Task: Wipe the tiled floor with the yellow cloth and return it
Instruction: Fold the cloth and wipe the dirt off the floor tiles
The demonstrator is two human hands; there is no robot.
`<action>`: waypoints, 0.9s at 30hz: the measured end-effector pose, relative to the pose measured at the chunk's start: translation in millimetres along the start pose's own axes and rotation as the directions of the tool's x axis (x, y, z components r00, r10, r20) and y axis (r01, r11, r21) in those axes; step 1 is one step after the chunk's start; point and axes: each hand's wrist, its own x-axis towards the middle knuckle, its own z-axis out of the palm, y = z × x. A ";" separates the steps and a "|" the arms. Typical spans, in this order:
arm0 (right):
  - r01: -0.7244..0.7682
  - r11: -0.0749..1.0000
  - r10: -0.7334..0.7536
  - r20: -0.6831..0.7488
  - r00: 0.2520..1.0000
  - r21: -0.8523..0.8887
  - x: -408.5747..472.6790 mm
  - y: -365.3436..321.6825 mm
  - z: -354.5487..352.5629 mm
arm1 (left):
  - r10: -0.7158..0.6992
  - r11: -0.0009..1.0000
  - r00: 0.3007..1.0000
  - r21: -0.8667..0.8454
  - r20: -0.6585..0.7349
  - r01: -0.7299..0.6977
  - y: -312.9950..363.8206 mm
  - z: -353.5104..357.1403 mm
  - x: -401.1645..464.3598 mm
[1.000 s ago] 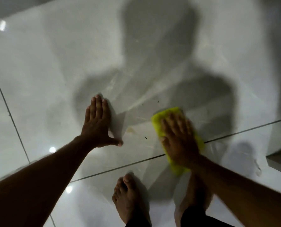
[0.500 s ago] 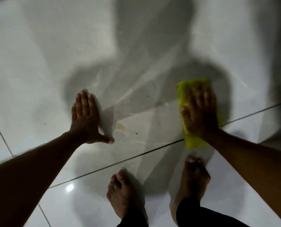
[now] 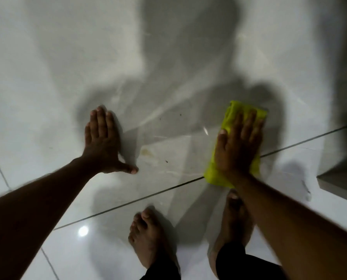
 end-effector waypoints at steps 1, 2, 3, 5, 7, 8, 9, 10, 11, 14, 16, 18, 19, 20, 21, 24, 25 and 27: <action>-0.116 0.992 0.116 -0.015 0.993 0.043 -18.9 -34.3 4.7 | 0.012 1.000 1.000 -0.002 -0.007 -0.012 1.4 -0.8 -0.1; -0.120 0.990 0.121 -0.013 0.993 0.074 -40.4 -67.9 8.0 | 0.019 1.000 1.000 -0.003 -0.013 -0.019 1.2 -0.8 -1.3; -0.028 0.994 0.025 0.031 0.999 0.102 -60.9 -92.7 9.5 | 0.024 1.000 1.000 -0.004 -0.021 -0.024 1.2 -0.8 -2.5; 0.310 0.947 -0.317 0.092 0.944 0.085 -78.8 -97.2 14.8 | 0.004 1.000 0.998 -0.018 -0.056 -0.005 0.4 0.3 -9.0; 0.616 0.786 -0.615 0.150 0.774 0.041 -51.2 -70.9 9.3 | -0.037 0.998 0.997 -0.060 -0.072 0.033 3.8 -0.7 -15.4; 0.670 0.742 -0.665 0.145 0.732 0.020 -27.4 -62.6 8.8 | -0.048 0.996 0.996 -0.075 -0.075 0.042 4.7 -0.7 -18.7; 0.655 0.755 -0.649 0.132 0.749 -0.005 0.2 -62.1 9.4 | -0.048 0.996 0.995 -0.080 -0.083 0.041 5.2 0.4 -19.0; 0.572 0.820 -0.568 0.087 0.818 -0.018 24.8 -72.4 10.4 | -0.045 0.996 0.995 -0.079 -0.091 0.038 4.7 1.6 -18.7; 0.432 0.902 -0.431 0.044 0.901 -0.005 43.7 -90.0 11.2 | -0.043 0.996 0.994 -0.077 -0.096 0.036 5.1 2.0 -18.3; 0.302 0.953 -0.302 0.001 0.953 0.034 36.1 -148.7 13.3 | -0.044 0.997 0.992 -0.063 -0.122 0.036 5.0 2.1 -18.3; 0.598 0.801 -0.598 0.078 0.798 0.031 -7.3 -142.7 16.0 | -0.035 0.998 0.992 -0.054 -0.121 0.028 8.4 1.6 -22.8; 0.819 0.572 -0.810 0.185 0.556 0.041 -51.4 -100.8 9.8 | -0.016 0.998 0.992 -0.056 -0.127 0.009 11.2 1.5 -28.2; 0.863 0.501 -0.846 0.245 0.474 0.060 -63.4 -77.6 3.2 | -0.004 0.998 0.993 -0.069 -0.122 -0.004 11.1 1.4 -30.6; 0.880 0.471 -0.858 0.269 0.438 0.068 -63.4 -59.2 1.7 | 0.008 0.996 0.993 -0.084 -0.114 -0.017 10.2 1.7 -32.4; 0.869 0.492 -0.846 0.264 0.462 0.055 -54.2 -51.5 3.0 | 0.019 0.996 0.993 -0.090 -0.113 -0.029 9.1 3.0 -32.5; 0.619 0.784 -0.610 0.137 0.780 -0.036 -11.2 -98.3 17.0 | 0.025 0.995 0.991 -0.092 -0.132 -0.038 5.8 8.9 -28.7; 0.518 0.855 -0.514 0.111 0.851 -0.010 -4.2 -127.1 19.9 | 0.022 0.996 0.989 -0.086 -0.145 -0.035 3.3 12.6 -27.8; 0.542 0.840 -0.542 0.065 0.838 0.022 -17.7 -166.9 27.1 | 0.025 0.995 0.984 -0.086 -0.176 -0.040 0.3 16.3 -25.6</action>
